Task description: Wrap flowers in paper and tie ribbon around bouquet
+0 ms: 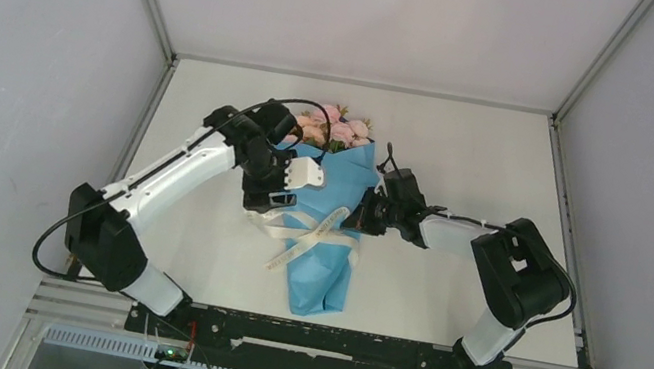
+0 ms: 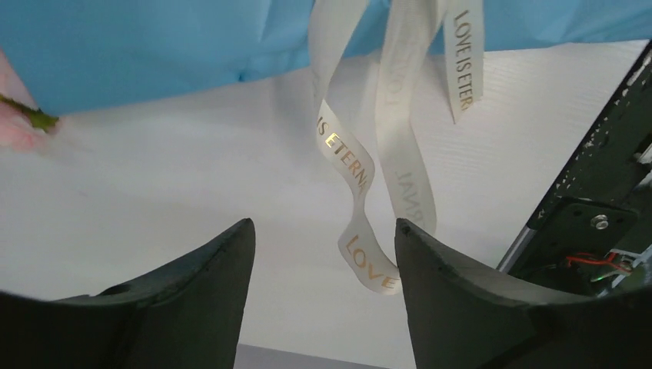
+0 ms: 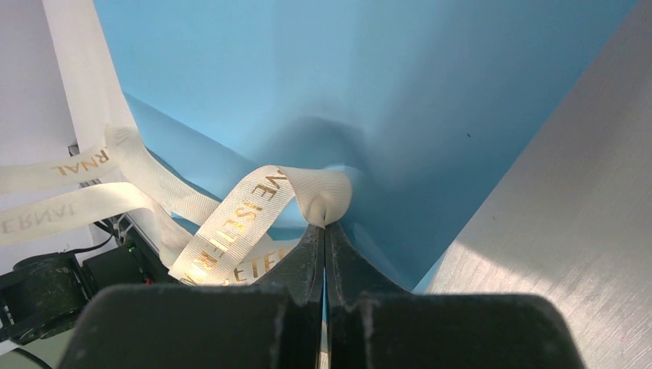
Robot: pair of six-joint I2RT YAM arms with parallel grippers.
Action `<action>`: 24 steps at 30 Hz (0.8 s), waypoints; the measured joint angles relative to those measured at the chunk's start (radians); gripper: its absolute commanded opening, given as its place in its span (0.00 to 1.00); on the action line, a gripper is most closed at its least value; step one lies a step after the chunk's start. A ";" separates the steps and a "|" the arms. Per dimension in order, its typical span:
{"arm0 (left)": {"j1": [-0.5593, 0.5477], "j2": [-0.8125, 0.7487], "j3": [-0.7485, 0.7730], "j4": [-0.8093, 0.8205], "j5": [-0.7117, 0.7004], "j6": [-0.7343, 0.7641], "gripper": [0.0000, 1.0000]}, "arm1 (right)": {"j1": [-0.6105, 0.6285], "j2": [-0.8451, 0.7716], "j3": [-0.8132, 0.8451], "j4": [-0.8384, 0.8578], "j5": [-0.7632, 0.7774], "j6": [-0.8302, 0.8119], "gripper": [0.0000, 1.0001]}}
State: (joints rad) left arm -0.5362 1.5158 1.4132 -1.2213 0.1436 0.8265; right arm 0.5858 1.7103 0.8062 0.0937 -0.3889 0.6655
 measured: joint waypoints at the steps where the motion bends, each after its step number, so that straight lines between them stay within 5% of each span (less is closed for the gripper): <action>1: -0.007 -0.014 -0.017 0.019 0.013 0.024 0.70 | 0.000 -0.003 0.000 -0.001 0.000 -0.004 0.00; 5: -0.029 -0.089 -0.084 0.030 0.011 0.097 0.76 | 0.000 -0.005 0.001 -0.005 0.000 -0.010 0.00; 11: -0.016 -0.142 -0.337 0.276 -0.502 0.093 0.80 | 0.004 -0.024 0.004 -0.032 0.008 -0.015 0.00; 14: 0.040 -0.130 -0.351 0.281 -0.584 0.031 0.85 | 0.011 -0.027 0.018 -0.039 0.009 -0.018 0.00; 16: 0.076 -0.151 -0.301 0.242 -0.453 -0.017 0.89 | 0.014 -0.027 0.023 -0.038 0.009 -0.019 0.00; 21: 0.174 -0.290 -0.204 0.195 0.175 -0.056 0.84 | 0.018 -0.027 0.027 -0.039 0.009 -0.022 0.00; 24: 0.181 -0.312 -0.225 0.248 0.342 -0.116 0.77 | 0.019 -0.027 0.027 -0.039 0.009 -0.024 0.00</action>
State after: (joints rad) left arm -0.3550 1.2037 1.1885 -0.9733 0.4854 0.7105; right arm 0.6048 1.6829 0.8333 0.0551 -0.3798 0.6415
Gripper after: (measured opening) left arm 0.834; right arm 0.006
